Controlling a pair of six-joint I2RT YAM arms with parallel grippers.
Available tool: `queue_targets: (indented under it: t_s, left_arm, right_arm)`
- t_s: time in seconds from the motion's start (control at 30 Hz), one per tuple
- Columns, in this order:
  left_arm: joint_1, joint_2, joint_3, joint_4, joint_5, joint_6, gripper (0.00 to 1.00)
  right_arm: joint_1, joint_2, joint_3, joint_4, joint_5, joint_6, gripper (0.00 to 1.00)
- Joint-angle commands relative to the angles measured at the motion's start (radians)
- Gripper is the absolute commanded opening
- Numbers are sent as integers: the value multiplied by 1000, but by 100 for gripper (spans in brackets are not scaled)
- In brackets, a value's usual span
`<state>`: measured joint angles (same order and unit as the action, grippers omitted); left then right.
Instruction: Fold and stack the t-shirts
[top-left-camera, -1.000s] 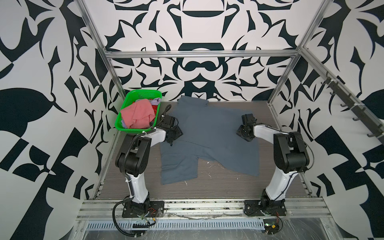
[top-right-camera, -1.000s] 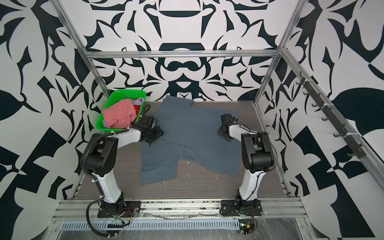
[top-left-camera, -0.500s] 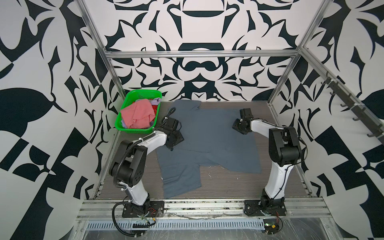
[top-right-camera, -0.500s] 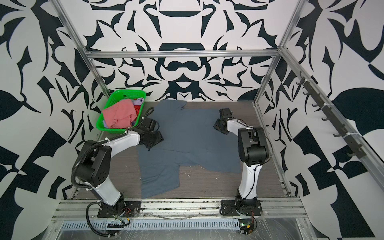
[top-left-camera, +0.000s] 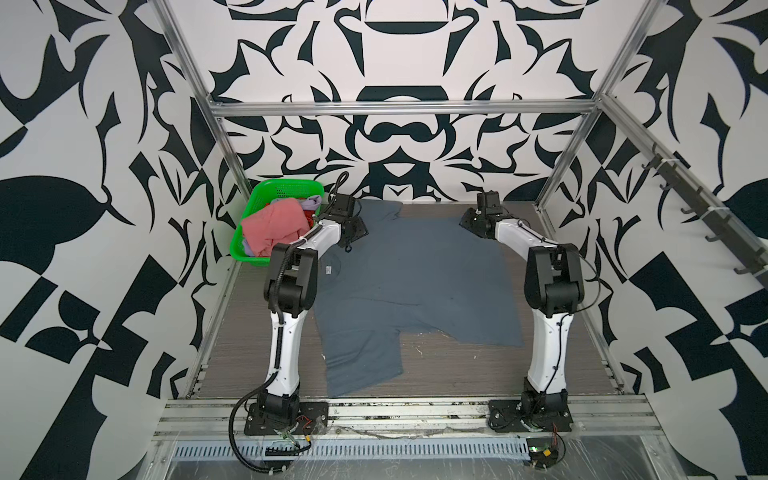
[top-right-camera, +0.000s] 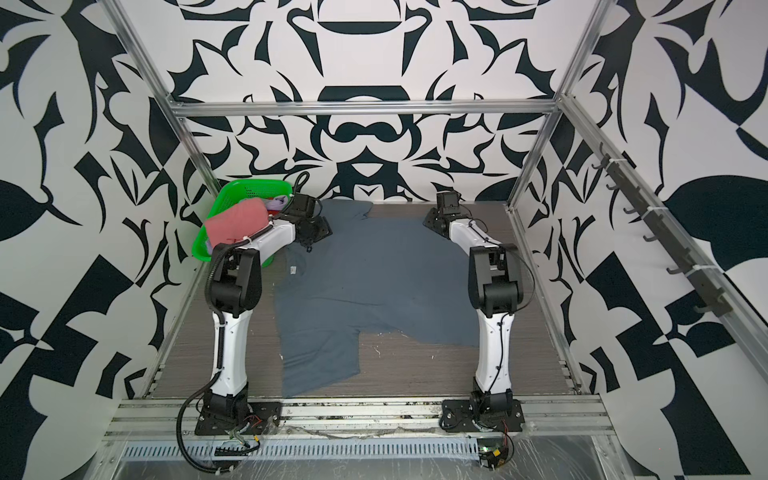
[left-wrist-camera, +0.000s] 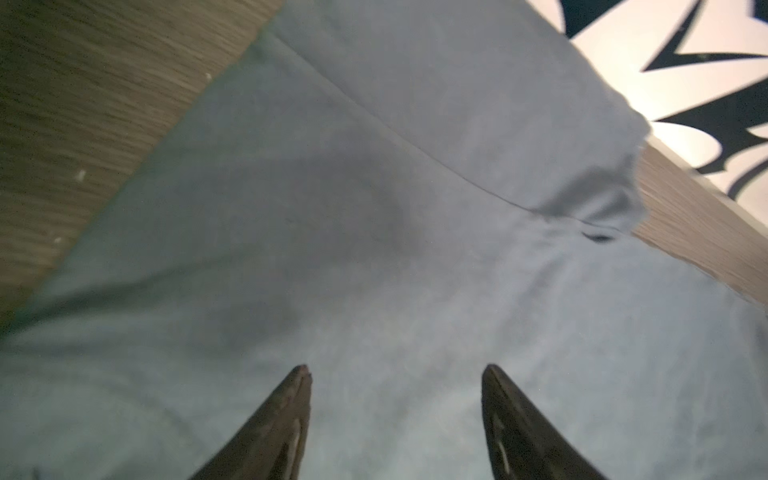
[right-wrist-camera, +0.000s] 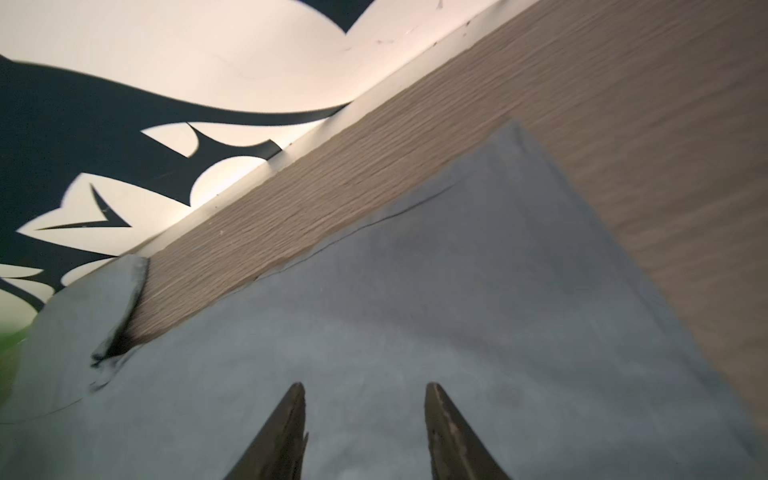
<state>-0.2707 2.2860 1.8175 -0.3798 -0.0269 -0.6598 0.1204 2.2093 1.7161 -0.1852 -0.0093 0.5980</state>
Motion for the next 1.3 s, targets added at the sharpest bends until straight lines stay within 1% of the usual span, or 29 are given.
queue_targets:
  t_s: [0.0, 0.2, 0.33, 0.4, 0.5, 0.6, 0.73, 0.83, 0.9, 0.97, 1.07, 1.17, 1.27]
  left_arm:
    - [9, 13, 21, -26, 37, -16, 68]
    - [14, -23, -120, 4, 71, -46, 68]
    - [15, -65, -251, 56, 100, -58, 63]
    - [15, -88, -298, 54, 99, -55, 61]
    - [16, -134, -370, 73, 101, -47, 61]
    - [15, -177, -404, 80, 97, -9, 60]
    - [16, -231, -347, 37, 77, 93, 61]
    - [15, -237, -254, -23, 0, 155, 63]
    - [16, -205, -178, -61, -48, 186, 64]
    - [19, -149, -88, -98, -48, 204, 64]
    - [18, -76, 4, -116, -33, 200, 64]
    - [18, -27, 51, -103, -17, 171, 64]
    - [19, 0, 61, -77, 6, 139, 64]
  right_arm:
    - [6, 13, 54, -40, -30, -26, 49]
    - [7, -11, -60, -86, -36, -48, 48]
    - [7, -53, -169, -105, -23, -70, 47]
    - [6, -77, -214, -105, -19, -75, 47]
    - [6, -117, -268, -104, -14, -82, 47]
    - [6, -169, -303, -97, -14, -93, 47]
    - [6, -256, -304, -69, 19, -121, 49]
    - [4, -266, -236, -72, 74, -144, 51]
    - [4, -232, -166, -74, 93, -162, 53]
    - [4, -170, -73, -87, 76, -177, 54]
    - [4, -69, 58, -114, 38, -172, 54]
    - [4, 6, 134, -107, 0, -152, 54]
    - [4, 49, 150, -74, -34, -126, 54]
